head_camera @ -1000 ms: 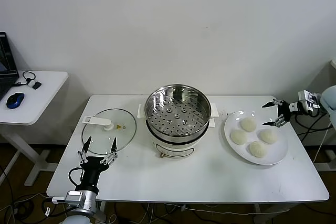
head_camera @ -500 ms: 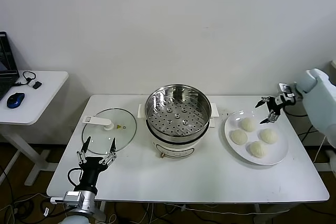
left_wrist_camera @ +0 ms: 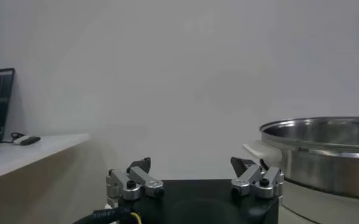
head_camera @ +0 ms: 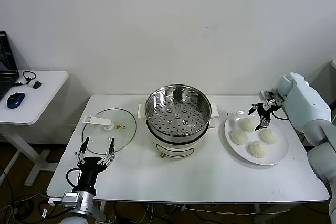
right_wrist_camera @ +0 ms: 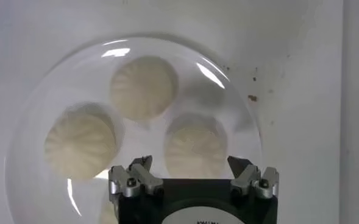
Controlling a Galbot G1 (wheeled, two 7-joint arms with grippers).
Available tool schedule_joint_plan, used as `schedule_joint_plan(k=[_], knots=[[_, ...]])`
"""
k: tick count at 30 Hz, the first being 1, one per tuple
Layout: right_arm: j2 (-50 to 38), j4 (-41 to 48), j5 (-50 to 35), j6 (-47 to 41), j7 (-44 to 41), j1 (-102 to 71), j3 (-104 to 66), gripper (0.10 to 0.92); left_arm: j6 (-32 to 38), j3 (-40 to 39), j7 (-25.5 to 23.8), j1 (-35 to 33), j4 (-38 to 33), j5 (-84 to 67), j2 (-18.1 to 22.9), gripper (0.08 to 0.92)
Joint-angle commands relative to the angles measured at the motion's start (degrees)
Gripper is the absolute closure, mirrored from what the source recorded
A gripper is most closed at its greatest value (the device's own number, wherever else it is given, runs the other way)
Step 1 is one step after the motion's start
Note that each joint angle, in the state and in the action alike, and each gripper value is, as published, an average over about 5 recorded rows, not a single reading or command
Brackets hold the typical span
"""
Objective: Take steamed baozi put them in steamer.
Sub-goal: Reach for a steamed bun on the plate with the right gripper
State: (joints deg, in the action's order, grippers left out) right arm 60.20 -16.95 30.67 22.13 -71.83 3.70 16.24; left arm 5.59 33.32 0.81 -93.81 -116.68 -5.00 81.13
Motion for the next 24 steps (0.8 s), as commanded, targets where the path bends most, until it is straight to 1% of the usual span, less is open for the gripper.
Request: schedule_joint_plan(k=[1,15,24], knots=[[1.40,1.61,2.55,0.26,2.70,-0.03,-0.09,0.203,0.09,-0.16,-0.01,-0.03,0.05,-0.03,0.17,0.177],[2.40,2.58,3.09,0.33,7.15,-1.20,0.11,0.203,0.35,0.00,-0.03,-0.34,-0.14,-0.55,0.17,0.177],[2.82,3.21,3.75,-0.19,7.55,-1.19,0.05,0.203,0.49,0.09,-0.03,-0.47,-0.11,-0.77,0.18,0.177]])
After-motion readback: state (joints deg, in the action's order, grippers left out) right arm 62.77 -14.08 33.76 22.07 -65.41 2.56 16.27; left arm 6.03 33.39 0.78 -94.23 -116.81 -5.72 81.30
